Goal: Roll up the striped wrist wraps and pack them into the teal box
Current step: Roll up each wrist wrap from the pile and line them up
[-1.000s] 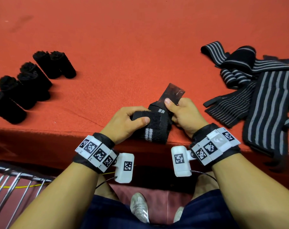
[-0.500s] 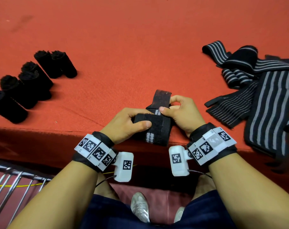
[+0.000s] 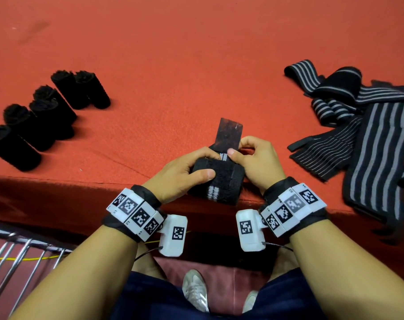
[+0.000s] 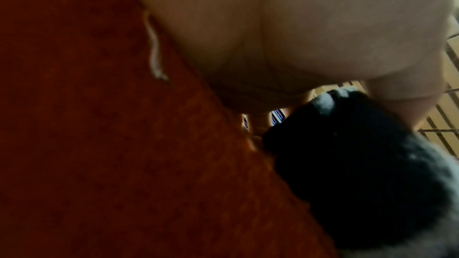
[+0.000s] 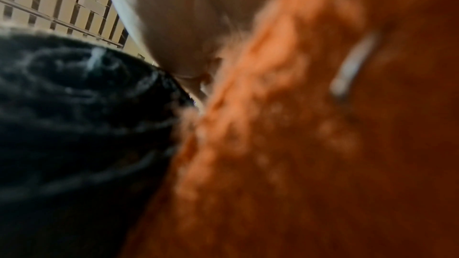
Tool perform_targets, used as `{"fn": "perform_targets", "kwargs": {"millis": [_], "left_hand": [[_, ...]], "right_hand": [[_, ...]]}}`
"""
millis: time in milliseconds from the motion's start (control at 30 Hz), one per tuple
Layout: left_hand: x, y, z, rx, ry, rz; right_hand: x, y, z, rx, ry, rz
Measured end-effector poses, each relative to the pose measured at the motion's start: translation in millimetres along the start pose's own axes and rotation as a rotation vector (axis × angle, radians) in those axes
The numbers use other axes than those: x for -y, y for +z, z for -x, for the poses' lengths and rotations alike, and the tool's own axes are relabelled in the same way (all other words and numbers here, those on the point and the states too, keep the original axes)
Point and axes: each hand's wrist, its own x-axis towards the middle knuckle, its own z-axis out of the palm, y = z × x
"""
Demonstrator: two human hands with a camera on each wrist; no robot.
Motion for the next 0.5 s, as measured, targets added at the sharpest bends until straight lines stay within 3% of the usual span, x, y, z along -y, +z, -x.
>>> {"fn": "perform_targets", "kwargs": {"millis": [267, 500], "left_hand": [[-3.6, 4.0, 1.1, -0.09, 0.041, 0.043], [-5.2, 6.8, -4.8, -0.263, 0.035, 0.023]], "right_hand": [[-2.3, -0.1, -0.9, 0.002, -0.071, -0.085], [-4.9, -0.5, 0.4, -0.102, -0.005, -0.302]]}}
